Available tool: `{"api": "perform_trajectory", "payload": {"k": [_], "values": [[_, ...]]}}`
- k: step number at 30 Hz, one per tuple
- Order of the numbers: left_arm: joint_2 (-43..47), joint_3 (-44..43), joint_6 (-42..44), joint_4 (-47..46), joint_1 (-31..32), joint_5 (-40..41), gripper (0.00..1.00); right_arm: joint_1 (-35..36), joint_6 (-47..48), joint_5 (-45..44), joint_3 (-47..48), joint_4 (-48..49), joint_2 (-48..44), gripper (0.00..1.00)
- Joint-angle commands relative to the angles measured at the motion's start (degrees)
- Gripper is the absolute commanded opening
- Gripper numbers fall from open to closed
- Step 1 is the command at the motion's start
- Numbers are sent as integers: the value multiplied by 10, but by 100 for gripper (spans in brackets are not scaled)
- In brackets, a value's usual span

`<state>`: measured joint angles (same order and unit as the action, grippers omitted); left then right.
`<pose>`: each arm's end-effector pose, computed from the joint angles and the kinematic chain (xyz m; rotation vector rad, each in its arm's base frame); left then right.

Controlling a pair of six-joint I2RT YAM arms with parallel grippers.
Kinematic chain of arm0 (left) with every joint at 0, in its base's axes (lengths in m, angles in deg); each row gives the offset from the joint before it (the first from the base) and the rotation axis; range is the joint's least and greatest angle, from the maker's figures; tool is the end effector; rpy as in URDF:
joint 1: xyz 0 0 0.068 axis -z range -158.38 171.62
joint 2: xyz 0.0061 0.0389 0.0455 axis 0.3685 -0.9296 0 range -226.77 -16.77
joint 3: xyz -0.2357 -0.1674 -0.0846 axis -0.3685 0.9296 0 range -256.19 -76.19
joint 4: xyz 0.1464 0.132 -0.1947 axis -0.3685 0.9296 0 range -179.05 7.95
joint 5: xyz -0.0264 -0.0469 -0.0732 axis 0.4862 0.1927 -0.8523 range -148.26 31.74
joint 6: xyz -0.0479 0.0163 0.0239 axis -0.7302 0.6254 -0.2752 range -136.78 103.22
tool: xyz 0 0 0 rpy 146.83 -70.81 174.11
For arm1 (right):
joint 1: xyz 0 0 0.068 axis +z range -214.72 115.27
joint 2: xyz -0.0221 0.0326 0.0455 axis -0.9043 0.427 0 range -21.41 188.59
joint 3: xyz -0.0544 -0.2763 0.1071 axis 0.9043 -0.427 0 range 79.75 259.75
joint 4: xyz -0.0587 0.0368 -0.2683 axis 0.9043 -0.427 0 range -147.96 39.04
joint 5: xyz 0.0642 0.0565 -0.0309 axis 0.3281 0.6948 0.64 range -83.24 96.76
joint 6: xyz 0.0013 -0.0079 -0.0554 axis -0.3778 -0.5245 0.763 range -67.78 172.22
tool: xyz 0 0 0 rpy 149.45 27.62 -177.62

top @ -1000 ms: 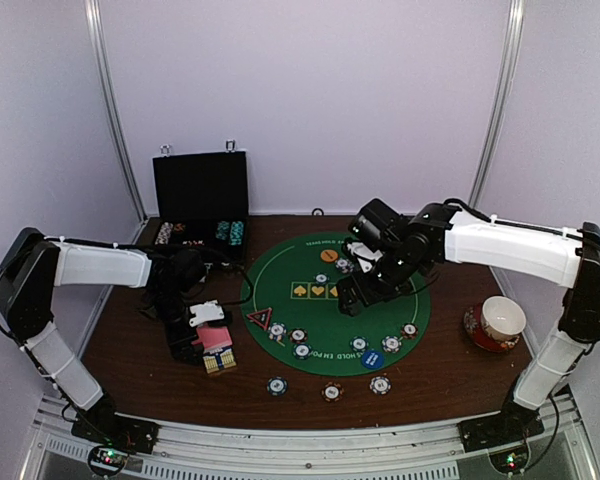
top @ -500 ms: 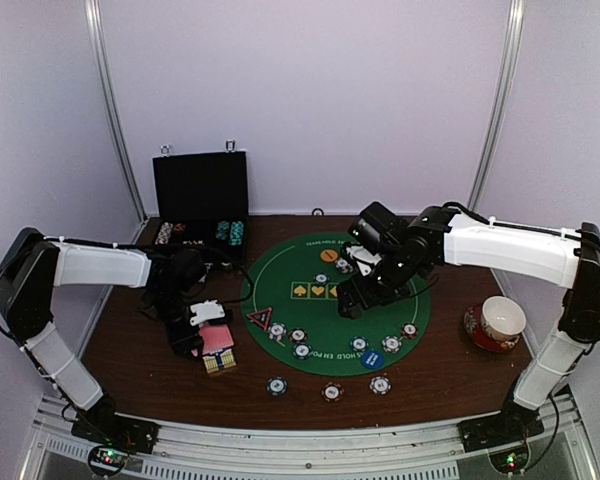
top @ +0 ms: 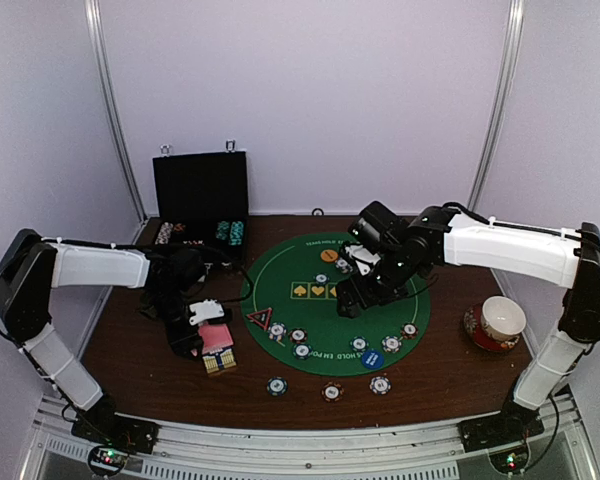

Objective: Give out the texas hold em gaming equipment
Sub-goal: Pick up the face-down deck piles from the poker case.

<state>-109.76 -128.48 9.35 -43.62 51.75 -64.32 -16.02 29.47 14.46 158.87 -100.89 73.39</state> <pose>0.2404 -0.1442 0.1692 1.4537 2.7078 -0.1662 0.2331 0.2732 0.2906 -0.6755 2.7477 0.5114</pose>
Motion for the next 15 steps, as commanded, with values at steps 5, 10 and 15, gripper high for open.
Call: {"api": "perform_trajectory", "payload": {"k": [5, 10, 15], "values": [[35, -11, 1, 20, 4, 1, 0, -4, -9, 19, -7, 19, -14, 91], [43, -27, 5, 39, 4, -12, 0, -4, -16, 36, -6, 31, -13, 91], [61, -67, 8, 81, 4, -28, 0, -5, -34, 62, -5, 60, -16, 92]]}}
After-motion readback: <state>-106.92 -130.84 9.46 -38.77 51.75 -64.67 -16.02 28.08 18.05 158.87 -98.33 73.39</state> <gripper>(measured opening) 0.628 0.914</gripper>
